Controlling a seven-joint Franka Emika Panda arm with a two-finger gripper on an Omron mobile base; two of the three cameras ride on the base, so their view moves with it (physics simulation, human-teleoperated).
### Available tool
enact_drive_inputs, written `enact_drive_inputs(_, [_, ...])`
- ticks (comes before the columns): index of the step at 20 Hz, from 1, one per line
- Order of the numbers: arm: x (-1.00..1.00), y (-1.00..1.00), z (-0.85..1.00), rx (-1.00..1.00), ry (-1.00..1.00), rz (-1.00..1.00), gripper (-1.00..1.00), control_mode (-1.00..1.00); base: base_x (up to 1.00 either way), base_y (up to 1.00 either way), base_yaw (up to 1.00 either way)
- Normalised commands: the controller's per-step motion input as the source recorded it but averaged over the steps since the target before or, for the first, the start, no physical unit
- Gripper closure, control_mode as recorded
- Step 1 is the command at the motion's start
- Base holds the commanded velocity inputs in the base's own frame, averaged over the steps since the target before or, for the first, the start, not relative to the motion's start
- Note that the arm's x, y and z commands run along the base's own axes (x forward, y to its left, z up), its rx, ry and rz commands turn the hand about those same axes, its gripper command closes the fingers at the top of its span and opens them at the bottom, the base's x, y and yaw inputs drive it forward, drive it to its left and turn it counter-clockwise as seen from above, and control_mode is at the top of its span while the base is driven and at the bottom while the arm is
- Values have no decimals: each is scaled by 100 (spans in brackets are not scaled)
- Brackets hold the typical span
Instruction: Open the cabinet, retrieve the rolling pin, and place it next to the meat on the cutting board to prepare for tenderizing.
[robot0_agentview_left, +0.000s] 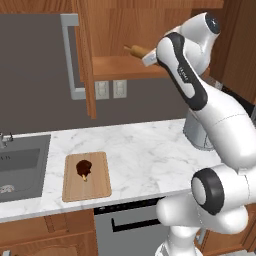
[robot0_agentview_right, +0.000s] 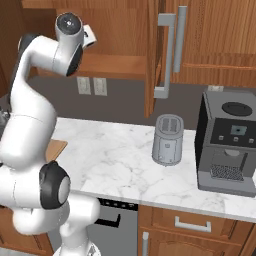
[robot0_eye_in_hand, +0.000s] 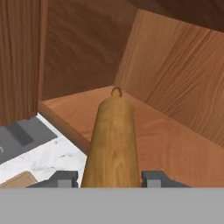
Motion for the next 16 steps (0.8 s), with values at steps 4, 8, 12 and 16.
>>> enact_drive_inputs(4, [-99,22,0,2,-3,-2,100,-100,0,0,0])
enact_drive_inputs(8, [-100,21,-7,3,-2,-1,100,-100,0,0,0])
enact_drive_inputs(12, [-100,21,-20,1,-3,0,100,-100,0,0,0])
enact_drive_inputs(16, [-91,17,-31,1,-1,0,100,-100,0,0,0])
